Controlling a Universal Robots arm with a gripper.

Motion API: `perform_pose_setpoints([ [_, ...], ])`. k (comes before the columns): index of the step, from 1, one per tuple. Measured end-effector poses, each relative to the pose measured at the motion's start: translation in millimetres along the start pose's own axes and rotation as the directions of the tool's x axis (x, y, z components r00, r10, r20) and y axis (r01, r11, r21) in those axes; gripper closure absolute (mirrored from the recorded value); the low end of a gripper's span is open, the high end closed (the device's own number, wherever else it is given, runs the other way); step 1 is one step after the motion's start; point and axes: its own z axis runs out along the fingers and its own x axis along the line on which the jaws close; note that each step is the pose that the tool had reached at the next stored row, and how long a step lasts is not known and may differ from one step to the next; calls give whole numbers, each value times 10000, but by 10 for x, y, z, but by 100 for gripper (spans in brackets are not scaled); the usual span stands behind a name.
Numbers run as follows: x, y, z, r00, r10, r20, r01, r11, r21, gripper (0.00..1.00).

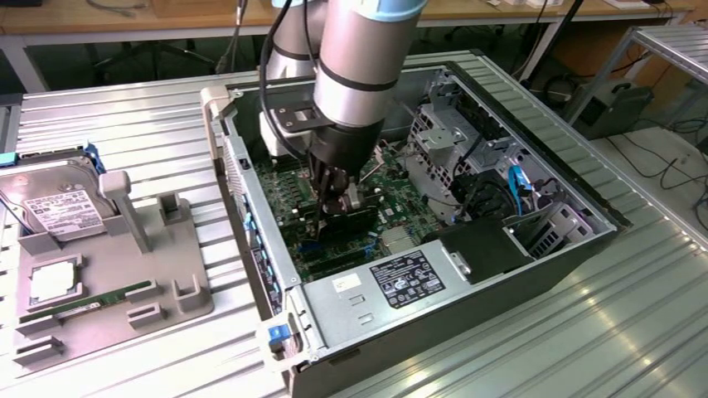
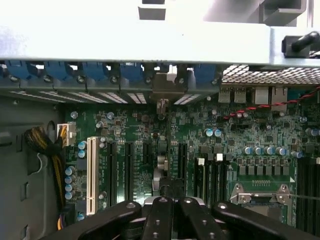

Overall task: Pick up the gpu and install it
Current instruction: 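Press down on the gpu until it lock into place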

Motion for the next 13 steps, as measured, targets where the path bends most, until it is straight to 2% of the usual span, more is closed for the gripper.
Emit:
perform_pose_setpoints([
  [1,-2,1,-31,10000,-2,22,2,10000,15,89],
  [3,-1,8,-139,10000,0,0,0,10000,1,89],
  [6,-5,9,-301,10000,-1,3,1,10000,2,89],
  [13,-5,9,-311,10000,-1,4,1,10000,2,89],
])
